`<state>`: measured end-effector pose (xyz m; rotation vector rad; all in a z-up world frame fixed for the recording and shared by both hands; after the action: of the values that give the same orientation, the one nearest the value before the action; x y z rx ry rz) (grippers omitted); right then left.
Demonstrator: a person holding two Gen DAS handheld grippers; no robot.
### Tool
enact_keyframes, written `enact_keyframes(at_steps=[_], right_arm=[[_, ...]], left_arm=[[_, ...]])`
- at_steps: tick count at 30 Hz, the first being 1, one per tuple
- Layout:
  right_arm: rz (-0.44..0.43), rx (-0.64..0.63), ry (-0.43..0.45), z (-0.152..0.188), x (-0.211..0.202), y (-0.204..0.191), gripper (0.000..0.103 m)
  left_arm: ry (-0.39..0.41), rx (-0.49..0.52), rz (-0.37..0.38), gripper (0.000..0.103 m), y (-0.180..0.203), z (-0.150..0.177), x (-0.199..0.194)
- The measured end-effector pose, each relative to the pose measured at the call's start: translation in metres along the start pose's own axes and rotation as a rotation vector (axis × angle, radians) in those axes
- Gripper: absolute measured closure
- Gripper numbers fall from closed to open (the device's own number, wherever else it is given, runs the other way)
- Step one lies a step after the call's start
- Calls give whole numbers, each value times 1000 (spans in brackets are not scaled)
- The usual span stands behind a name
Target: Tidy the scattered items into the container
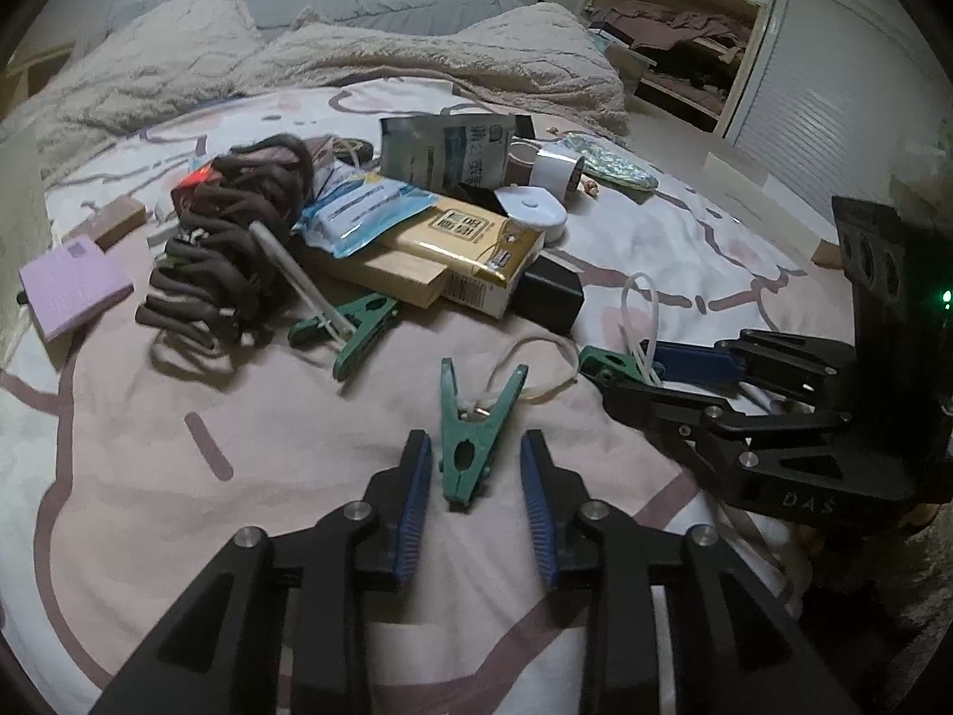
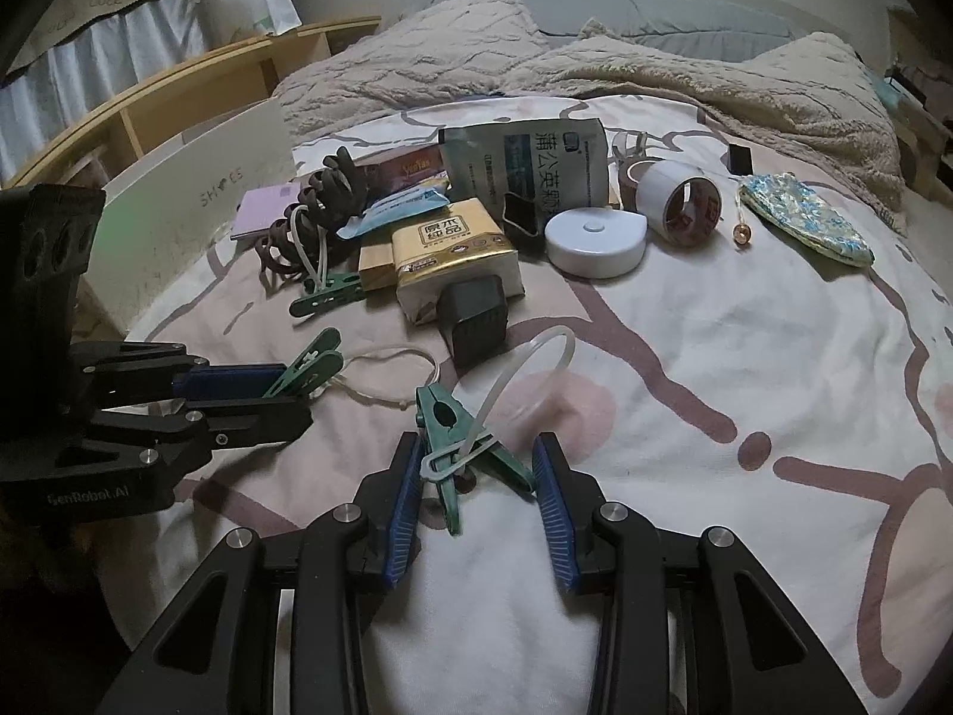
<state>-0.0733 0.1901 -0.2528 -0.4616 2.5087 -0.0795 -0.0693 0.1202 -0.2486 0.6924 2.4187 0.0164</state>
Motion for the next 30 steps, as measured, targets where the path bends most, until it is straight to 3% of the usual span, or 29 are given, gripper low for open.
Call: enact_keyframes(at_steps=[16, 22, 30], right_arm=[[0, -9, 13, -2, 0, 0, 65], [1, -2, 12, -3, 0, 0, 65], [1, 4, 14, -4, -1, 1, 66]], left_arm=[[13, 6, -41, 65, -1, -9, 9], [12, -11, -47, 76, -5, -11, 10], [14, -22, -42, 77, -6, -12, 7]])
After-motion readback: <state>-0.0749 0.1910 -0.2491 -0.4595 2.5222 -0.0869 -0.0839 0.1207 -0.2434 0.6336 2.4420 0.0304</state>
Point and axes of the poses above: each gripper's, at about its wrist camera, not at the fingertips, and x roughly the way its jaws point, y to its right, z to its underside, the point moved 10 cm from there along x, roughly the way its jaws point, and after that the axes turned 15 degrees about y, right-handed, at the moved point
